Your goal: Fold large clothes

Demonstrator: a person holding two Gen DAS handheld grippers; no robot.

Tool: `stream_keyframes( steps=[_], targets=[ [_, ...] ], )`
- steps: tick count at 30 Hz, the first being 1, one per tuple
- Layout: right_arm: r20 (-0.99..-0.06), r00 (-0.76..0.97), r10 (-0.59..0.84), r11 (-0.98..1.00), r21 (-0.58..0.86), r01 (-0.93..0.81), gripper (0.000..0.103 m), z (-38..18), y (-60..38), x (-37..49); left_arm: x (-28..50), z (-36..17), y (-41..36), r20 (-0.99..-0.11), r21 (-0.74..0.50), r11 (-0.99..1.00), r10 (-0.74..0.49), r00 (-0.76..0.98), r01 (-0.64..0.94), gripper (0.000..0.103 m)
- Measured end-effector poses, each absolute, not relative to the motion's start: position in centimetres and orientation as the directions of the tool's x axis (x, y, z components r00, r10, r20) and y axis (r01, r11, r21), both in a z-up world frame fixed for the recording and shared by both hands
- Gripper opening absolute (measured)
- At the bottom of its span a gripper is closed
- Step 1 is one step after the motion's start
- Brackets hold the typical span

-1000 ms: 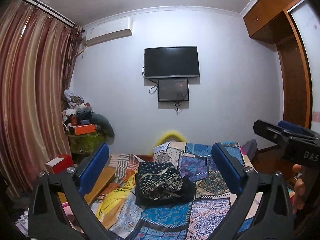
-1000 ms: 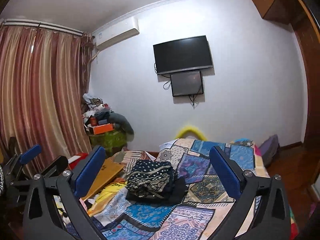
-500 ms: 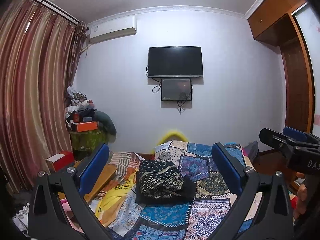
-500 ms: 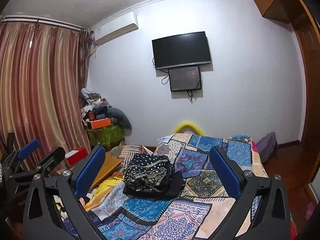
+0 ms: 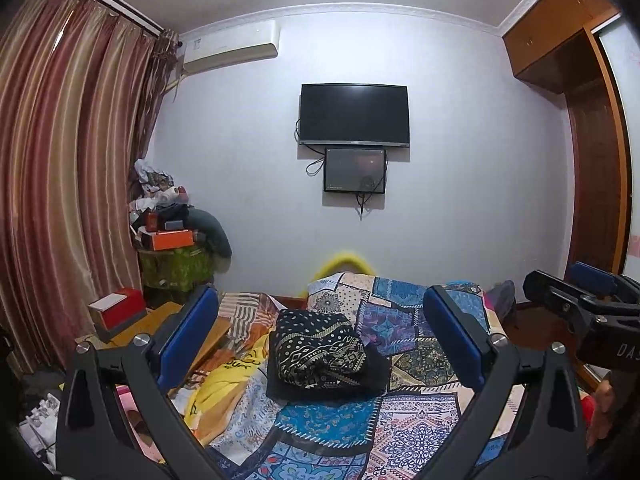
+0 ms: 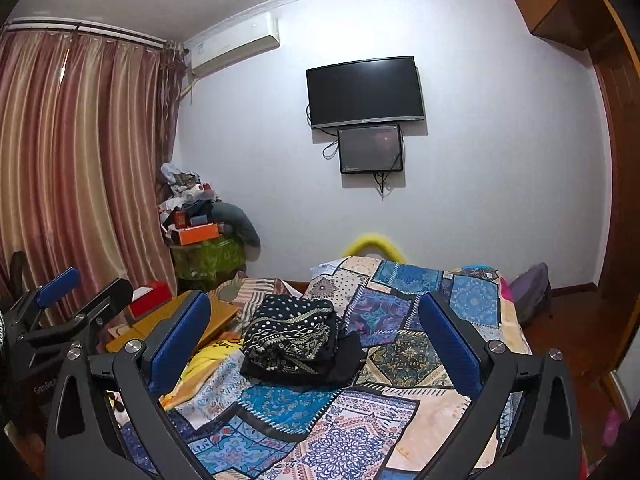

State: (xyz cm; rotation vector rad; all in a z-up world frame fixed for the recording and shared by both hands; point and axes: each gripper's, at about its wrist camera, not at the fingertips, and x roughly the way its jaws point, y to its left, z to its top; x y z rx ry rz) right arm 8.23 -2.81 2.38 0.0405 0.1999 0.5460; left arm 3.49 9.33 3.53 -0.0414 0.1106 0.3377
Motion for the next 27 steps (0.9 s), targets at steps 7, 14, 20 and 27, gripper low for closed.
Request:
stream_keyframes(
  steps=[7, 14, 20, 27],
  targets=[
    [-0.191, 0.826, 0.531, 0.847, 0.095, -0.523, 0.103, 2.7, -2.83, 8.18, 3.49, 3.59, 9.4, -0.12, -0.027, 0.944, 0.323, 0.939, -0.328, 0.103],
    [-0.195, 0.828, 0.526, 0.85, 0.082, -0.52, 0.103, 2.86, -2.74, 7.95, 3.4, 3.53, 9.17, -0.122, -0.024, 0.947, 0.315, 0.941, -0.32, 0.103],
    [-0.194, 0.827, 0.528, 0.849, 0.084, -0.522, 0.103, 2.98, -2.83, 7.97, 3.34, 3.53, 9.08, -0.12, -0.019, 0.95, 0.308, 0.944, -0.312, 0.103],
    [-0.197, 0.825, 0.529, 0.847, 0.071, -0.527, 0.103, 2.92, -2.71, 7.82, 3.27, 3.52, 8.94, -0.121, -0.019, 0.953, 0.299, 0.946, -0.304, 0.103]
  ],
)
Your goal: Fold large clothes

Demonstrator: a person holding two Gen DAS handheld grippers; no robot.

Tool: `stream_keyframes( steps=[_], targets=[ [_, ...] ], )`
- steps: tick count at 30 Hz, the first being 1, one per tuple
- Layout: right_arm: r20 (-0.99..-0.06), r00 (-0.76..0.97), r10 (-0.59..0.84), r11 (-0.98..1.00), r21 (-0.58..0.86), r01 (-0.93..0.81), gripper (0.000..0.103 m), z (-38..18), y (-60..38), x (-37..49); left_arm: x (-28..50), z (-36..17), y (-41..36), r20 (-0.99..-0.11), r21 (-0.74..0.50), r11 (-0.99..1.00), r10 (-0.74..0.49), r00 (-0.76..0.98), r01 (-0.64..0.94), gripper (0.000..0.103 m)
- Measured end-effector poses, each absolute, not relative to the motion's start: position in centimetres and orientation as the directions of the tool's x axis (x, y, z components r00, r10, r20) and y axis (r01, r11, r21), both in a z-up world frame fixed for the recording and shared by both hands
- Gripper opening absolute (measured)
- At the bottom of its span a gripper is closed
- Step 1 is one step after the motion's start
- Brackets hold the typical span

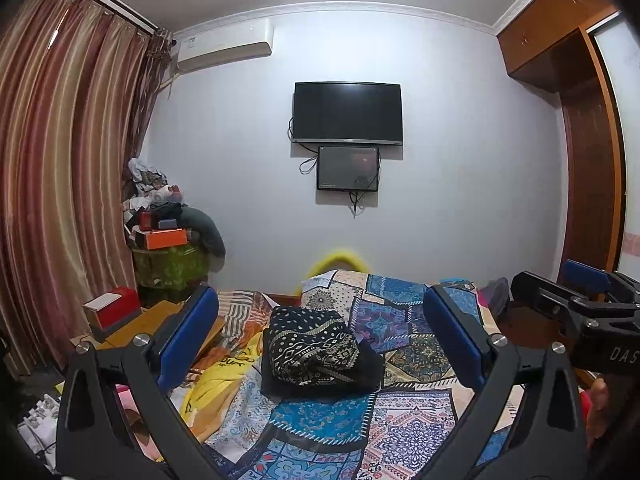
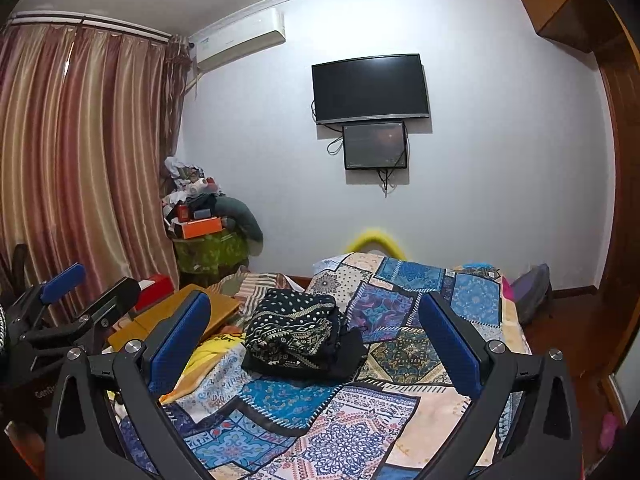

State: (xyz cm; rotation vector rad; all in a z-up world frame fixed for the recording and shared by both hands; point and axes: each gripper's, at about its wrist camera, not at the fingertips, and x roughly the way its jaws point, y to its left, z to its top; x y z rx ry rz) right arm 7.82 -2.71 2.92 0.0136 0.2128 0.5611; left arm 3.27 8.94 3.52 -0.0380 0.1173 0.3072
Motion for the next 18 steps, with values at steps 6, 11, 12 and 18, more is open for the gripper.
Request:
stream_keyframes(
  steps=[6, 11, 12, 18],
  targets=[
    [-0.194, 0.827, 0.529, 0.848, 0.068, -0.526, 0.103, 2.96, -2.61, 7.85, 3.13, 3.54, 8.86, -0.126, -0.029, 0.959, 0.278, 0.952, -0.283, 0.103],
    [-0.19, 0.829, 0.525, 0.85, 0.069, -0.523, 0.103, 2.81, -2.66, 7.72, 3.08, 3.58, 8.93, -0.126, -0.035, 0.958, 0.277, 0.953, -0.283, 0.103],
    [-0.188, 0.831, 0.523, 0.851, 0.07, -0.52, 0.103, 2.81, -2.67, 7.71, 3.11, 3.58, 8.95, -0.128, -0.038, 0.958, 0.276, 0.952, -0.283, 0.103],
    [-0.184, 0.838, 0.513, 0.858, 0.081, -0.508, 0.103, 2.74, -2.92, 7.74, 3.23, 3.58, 8.86, -0.133, -0.03, 0.957, 0.282, 0.95, -0.288, 0.103]
  ],
)
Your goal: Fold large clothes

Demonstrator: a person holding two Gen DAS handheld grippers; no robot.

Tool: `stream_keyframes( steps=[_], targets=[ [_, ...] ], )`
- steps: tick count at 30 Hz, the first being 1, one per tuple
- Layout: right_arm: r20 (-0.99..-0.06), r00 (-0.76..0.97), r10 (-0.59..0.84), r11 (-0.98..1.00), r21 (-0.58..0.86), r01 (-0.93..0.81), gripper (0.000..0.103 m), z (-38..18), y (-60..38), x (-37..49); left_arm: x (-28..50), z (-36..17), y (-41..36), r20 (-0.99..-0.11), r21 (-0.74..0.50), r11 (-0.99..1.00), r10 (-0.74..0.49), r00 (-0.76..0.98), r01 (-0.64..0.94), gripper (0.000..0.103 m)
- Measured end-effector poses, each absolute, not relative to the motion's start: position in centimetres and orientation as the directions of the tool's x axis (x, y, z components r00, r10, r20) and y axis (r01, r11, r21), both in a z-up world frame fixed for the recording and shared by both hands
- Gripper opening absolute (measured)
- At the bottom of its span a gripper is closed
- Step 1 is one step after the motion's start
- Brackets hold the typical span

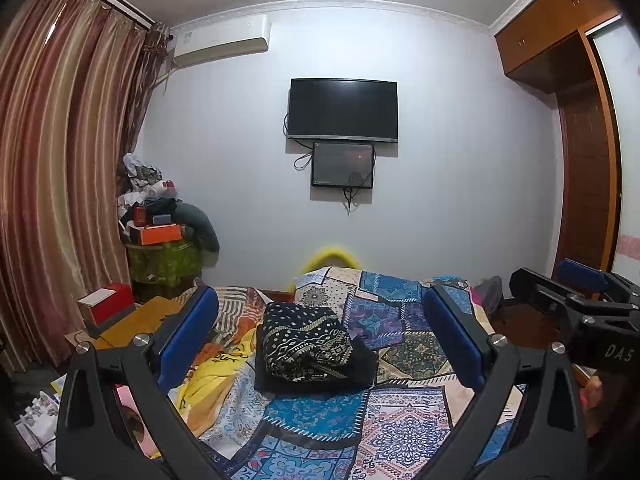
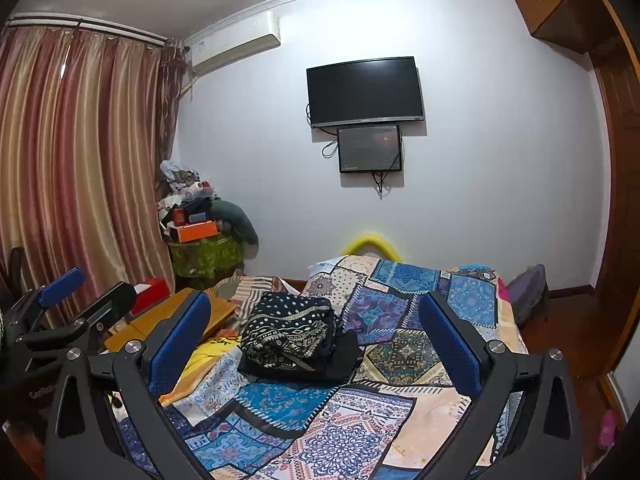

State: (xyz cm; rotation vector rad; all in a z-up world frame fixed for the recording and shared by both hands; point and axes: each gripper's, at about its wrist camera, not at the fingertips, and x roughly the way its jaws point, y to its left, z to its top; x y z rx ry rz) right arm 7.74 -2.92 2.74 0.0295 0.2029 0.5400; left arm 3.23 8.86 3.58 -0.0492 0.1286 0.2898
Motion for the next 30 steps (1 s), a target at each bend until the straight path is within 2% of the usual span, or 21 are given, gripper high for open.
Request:
stream_keyframes(
  steps=[30],
  targets=[
    [-0.191, 0.847, 0.497, 0.867, 0.082, -0.491, 0.103, 2.67, -2.93, 7.93, 3.32, 3.09, 8.6, -0.139, -0.039, 0.96, 0.271, 0.953, -0.278, 0.103]
  ],
)
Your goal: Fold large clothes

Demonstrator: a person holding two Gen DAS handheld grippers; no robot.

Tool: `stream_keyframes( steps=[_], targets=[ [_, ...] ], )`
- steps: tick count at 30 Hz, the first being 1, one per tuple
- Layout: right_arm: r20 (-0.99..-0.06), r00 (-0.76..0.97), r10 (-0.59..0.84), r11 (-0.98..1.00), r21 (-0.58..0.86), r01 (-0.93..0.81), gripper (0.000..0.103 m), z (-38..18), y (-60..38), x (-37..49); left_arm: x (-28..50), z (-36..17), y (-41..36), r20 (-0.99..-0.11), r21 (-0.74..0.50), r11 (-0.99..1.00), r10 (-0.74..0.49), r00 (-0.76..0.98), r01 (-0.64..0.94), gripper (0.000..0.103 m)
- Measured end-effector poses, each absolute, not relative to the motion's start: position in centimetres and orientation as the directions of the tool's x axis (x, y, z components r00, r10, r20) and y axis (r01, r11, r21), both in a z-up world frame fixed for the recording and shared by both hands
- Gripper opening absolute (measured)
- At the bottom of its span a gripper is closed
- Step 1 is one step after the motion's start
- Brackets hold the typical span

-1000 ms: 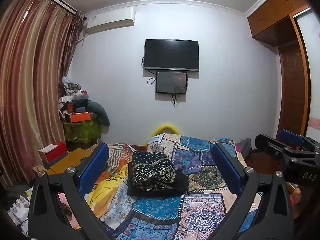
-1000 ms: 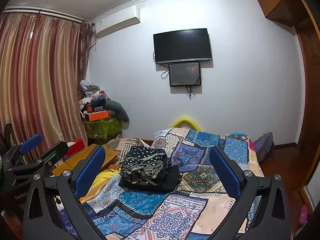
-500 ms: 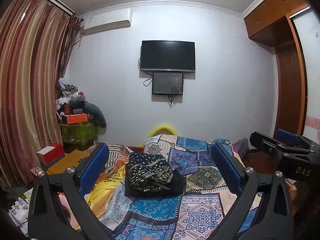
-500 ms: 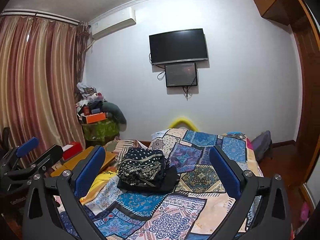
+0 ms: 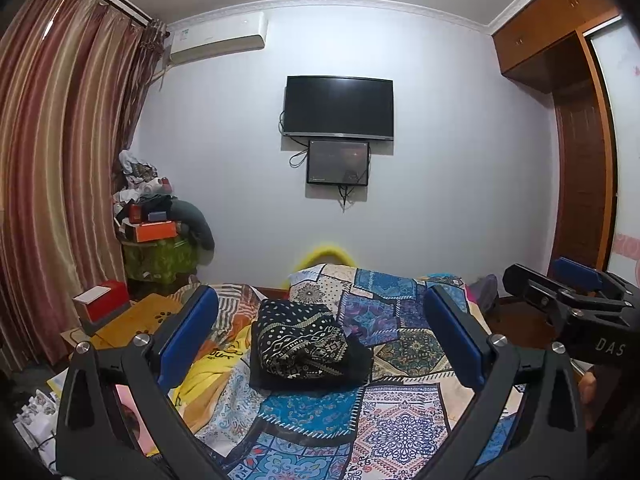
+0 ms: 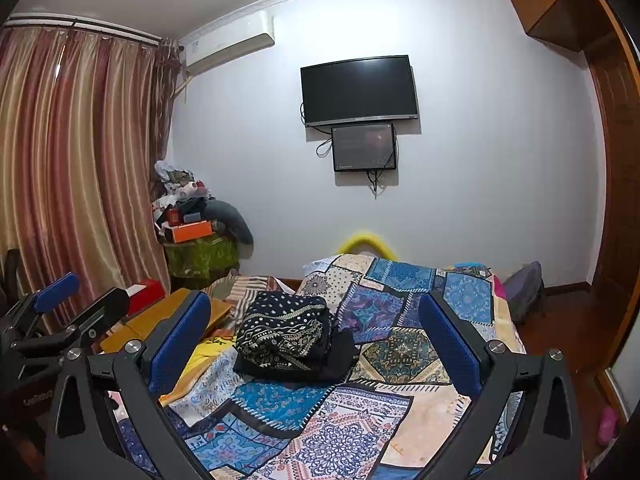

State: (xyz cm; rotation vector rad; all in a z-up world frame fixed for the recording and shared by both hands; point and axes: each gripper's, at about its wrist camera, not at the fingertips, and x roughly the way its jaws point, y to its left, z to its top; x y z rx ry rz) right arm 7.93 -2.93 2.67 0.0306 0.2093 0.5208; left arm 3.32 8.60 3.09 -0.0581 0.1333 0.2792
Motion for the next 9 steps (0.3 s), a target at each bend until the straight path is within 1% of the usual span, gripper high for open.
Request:
stream_keyframes(
  steps=[9],
  targets=[
    [-0.203, 0.838, 0.506, 0.862, 0.095, -0.497, 0.103, 2.52, -3.01, 8.39, 3.66, 2.62, 9.56, -0.163, -0.063, 0.953, 0.283, 0.945, -0.296, 0.103]
  ],
)
